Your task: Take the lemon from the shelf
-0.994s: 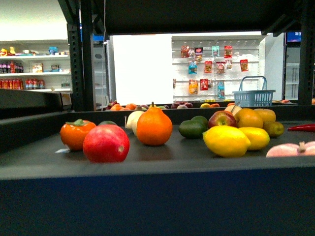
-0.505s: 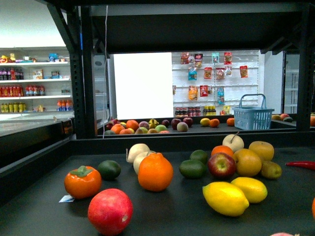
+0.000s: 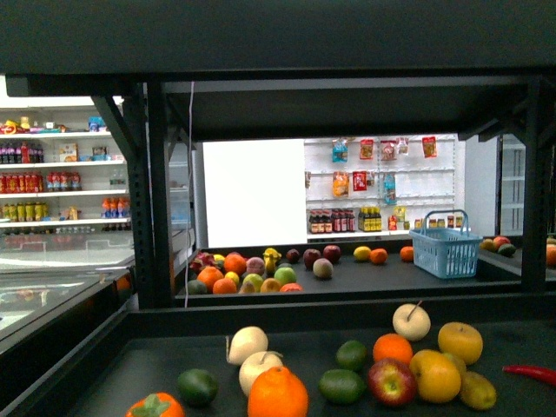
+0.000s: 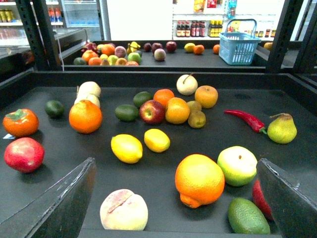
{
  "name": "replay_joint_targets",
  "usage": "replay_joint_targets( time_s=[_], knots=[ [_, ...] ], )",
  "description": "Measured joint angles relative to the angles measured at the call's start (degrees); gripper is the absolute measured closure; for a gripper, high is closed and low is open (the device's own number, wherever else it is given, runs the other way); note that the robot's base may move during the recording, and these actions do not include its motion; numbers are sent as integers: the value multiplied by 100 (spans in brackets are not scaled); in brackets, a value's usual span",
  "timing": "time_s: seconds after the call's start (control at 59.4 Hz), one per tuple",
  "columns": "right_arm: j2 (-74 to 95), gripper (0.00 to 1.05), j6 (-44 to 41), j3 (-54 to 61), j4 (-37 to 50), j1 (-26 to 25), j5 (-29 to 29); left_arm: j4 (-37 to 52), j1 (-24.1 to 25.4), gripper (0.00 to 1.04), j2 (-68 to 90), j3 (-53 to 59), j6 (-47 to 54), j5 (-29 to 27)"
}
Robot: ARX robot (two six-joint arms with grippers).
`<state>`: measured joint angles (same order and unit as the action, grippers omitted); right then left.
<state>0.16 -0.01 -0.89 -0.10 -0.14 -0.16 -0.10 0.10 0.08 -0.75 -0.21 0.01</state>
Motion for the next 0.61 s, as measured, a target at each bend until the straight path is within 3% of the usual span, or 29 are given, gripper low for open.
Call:
replay_joint_targets(
  time_s=[0.606],
  knots=[
    [0,7,0,0,0,0,0,0,0,8,0,0,0,-2]
  ],
)
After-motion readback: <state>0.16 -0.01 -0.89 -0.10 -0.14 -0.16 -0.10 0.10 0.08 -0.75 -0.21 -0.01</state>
